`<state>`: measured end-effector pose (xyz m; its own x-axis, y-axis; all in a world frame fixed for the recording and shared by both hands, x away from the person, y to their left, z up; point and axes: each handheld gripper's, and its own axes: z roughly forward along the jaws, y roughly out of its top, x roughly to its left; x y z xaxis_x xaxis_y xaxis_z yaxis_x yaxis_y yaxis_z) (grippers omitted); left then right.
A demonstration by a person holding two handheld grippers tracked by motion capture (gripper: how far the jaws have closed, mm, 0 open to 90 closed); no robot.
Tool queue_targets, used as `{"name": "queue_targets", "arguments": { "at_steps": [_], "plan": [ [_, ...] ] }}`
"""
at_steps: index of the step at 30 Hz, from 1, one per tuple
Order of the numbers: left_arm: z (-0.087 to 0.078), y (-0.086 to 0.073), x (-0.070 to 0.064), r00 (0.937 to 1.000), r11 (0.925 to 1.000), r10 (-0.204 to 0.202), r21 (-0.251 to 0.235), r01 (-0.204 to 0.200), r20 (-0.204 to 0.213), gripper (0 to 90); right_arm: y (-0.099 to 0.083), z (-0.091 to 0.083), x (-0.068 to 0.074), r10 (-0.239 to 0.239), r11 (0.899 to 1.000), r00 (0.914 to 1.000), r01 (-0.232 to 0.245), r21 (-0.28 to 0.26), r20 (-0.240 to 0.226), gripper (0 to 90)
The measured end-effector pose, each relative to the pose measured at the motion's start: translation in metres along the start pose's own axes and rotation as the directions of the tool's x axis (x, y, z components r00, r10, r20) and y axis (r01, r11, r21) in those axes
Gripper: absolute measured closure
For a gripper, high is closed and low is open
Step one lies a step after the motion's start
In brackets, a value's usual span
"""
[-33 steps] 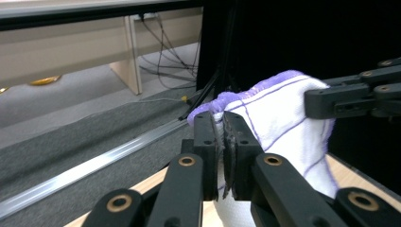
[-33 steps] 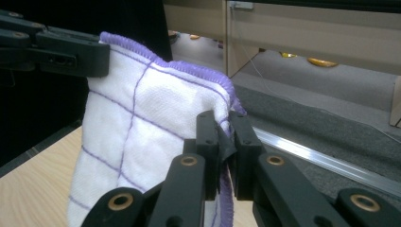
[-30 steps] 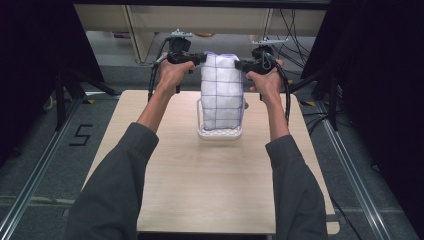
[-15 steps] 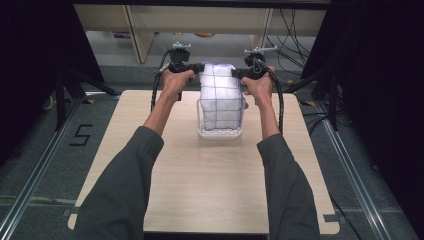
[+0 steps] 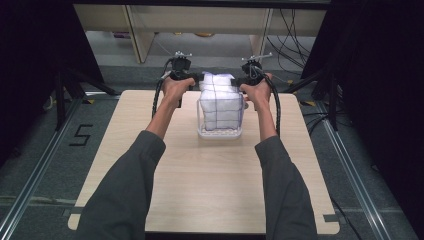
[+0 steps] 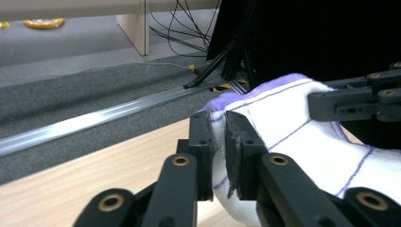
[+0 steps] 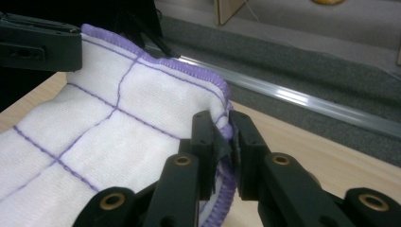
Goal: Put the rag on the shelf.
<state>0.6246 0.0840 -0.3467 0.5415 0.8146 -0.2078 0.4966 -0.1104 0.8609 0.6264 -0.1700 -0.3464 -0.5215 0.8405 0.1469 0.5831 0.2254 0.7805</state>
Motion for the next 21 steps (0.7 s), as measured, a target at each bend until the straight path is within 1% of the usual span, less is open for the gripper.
{"name": "queue_targets", "arguments": {
  "at_steps": [2,3,4,5,6,7,8,9,10,11,13,14,15,16,17,19,21],
  "plan": [
    [0.000,-0.002,0.002,0.9999,0.9998,0.009,0.016,-0.009,-0.008,75.1,-0.002,0.002,-0.002,0.019,1.000,0.9998,-0.019,0.009,-0.001,74.4],
    [0.000,-0.004,0.002,1.0000,1.0000,-0.005,0.007,0.005,-0.009,73.9,-0.003,0.002,-0.003,0.020,1.000,0.9998,-0.020,0.013,-0.001,71.8],
    [0.000,-0.005,0.004,0.9999,0.9998,-0.015,0.009,0.015,-0.002,71.7,-0.004,0.002,-0.004,0.012,1.000,0.9999,-0.012,0.001,0.008,69.4],
    [-0.001,-0.005,0.005,0.9999,0.9997,-0.014,0.020,0.014,0.007,70.9,-0.004,0.002,-0.005,0.014,1.000,0.9999,-0.014,-0.003,0.010,67.0],
    [-0.002,-0.006,0.007,0.9997,0.9995,-0.018,0.027,0.017,0.016,70.3,-0.004,0.001,-0.006,0.024,1.000,0.9996,-0.024,0.004,0.018,65.6],
    [-0.004,-0.006,0.008,0.9996,0.9995,-0.020,0.026,0.020,0.019,69.6,-0.005,0.000,-0.005,0.036,0.999,0.9989,-0.037,0.004,0.028,63.7],
    [-0.006,-0.007,0.010,0.9996,0.9996,-0.023,0.020,0.022,0.015,68.9,-0.005,-0.001,-0.007,0.028,1.000,0.9993,-0.028,0.005,0.024,62.4],
    [-0.008,-0.007,0.011,0.9997,0.9995,-0.021,0.022,0.020,0.013,68.3,-0.005,-0.003,-0.007,0.046,0.999,0.9985,-0.045,-0.002,0.029,60.7],
    [-0.011,-0.008,0.012,0.9996,0.9996,-0.022,0.019,0.021,0.016,67.7,-0.005,-0.004,-0.010,0.022,1.000,0.9992,-0.021,-0.015,0.032,60.5],
    [-0.013,-0.009,0.012,0.9998,0.9997,-0.014,0.020,0.014,0.017,66.3,-0.004,-0.008,-0.011,0.036,0.999,0.9988,-0.035,-0.015,0.033,59.9],
    [-0.018,-0.011,0.013,0.9997,0.9996,-0.010,0.028,0.009,0.022,64.4,-0.003,-0.013,-0.011,0.049,0.999,0.9983,-0.048,-0.020,0.032,57.8],
    [-0.021,-0.012,0.013,0.9997,0.9995,-0.011,0.031,0.010,0.021,63.0,-0.003,-0.016,-0.013,0.032,0.999,0.9987,-0.031,-0.030,0.039,56.5],
    [-0.024,-0.013,0.014,0.9999,0.9994,-0.003,0.036,0.002,0.016,61.3,-0.002,-0.019,-0.014,0.036,0.999,0.9983,-0.034,-0.039,0.046,56.1],
    [-0.028,-0.014,0.015,0.9998,0.9994,0.000,0.034,-0.001,0.020,60.9,-0.001,-0.022,-0.014,0.050,0.998,0.9978,-0.048,-0.043,0.043,55.8],
    [-0.030,-0.014,0.015,0.9998,0.9996,-0.002,0.027,0.002,0.022,60.5,-0.001,-0.026,-0.016,0.040,0.998,0.9984,-0.038,-0.054,0.041,55.2],
    [-0.036,-0.016,0.016,0.9997,0.9992,0.019,0.034,-0.019,0.019,59.0,0.000,-0.033,-0.016,0.031,0.998,0.9986,-0.028,-0.063,0.044,53.9],
    [-0.042,-0.017,0.016,0.9994,0.9994,0.017,0.031,-0.018,0.029,56.5,0.000,-0.039,-0.017,0.025,0.997,0.9990,-0.022,-0.070,0.038,53.7]
  ]
}}
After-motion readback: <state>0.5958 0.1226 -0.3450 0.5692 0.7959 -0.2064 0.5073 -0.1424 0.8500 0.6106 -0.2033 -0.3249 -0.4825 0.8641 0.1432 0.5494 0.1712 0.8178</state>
